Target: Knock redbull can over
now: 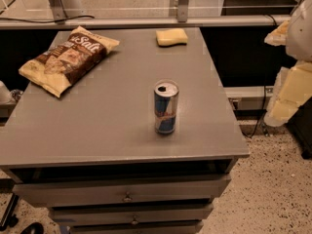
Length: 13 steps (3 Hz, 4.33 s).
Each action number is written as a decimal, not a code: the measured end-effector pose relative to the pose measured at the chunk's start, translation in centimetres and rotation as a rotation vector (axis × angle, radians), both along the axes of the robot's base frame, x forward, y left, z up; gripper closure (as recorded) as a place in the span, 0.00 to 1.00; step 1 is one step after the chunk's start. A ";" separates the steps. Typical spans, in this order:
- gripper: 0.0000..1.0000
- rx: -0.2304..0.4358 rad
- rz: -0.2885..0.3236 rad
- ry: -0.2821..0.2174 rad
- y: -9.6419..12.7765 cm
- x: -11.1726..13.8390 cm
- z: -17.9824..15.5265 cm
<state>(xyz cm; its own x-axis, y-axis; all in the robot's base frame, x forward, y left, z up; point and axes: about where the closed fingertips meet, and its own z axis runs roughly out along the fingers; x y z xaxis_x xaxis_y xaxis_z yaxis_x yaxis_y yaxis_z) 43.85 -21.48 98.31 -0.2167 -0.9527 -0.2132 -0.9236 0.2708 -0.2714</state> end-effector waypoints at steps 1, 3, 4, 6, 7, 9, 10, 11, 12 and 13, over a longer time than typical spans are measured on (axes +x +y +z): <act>0.00 0.000 0.000 0.000 0.0 0.0 0.0; 0.00 0.080 -0.007 -0.033 0.0 0.7 -1.1; 0.00 0.225 -0.043 -0.045 -0.3 1.7 -1.9; 0.00 0.583 -0.036 -0.061 3.3 2.3 -4.5; 0.00 0.764 0.004 -0.089 6.1 1.8 -6.1; 0.00 0.955 0.119 -0.147 11.0 1.2 -4.8; 0.00 0.954 0.121 -0.149 11.1 1.2 -4.8; 0.00 0.962 0.151 -0.182 12.2 2.4 -5.4; 0.00 0.977 0.189 -0.209 13.3 4.1 -6.2; 0.00 0.995 0.224 -0.220 14.8 5.5 -6.5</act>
Offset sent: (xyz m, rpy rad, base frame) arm 0.0047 -0.0011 -0.0114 0.0337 -0.0145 0.0011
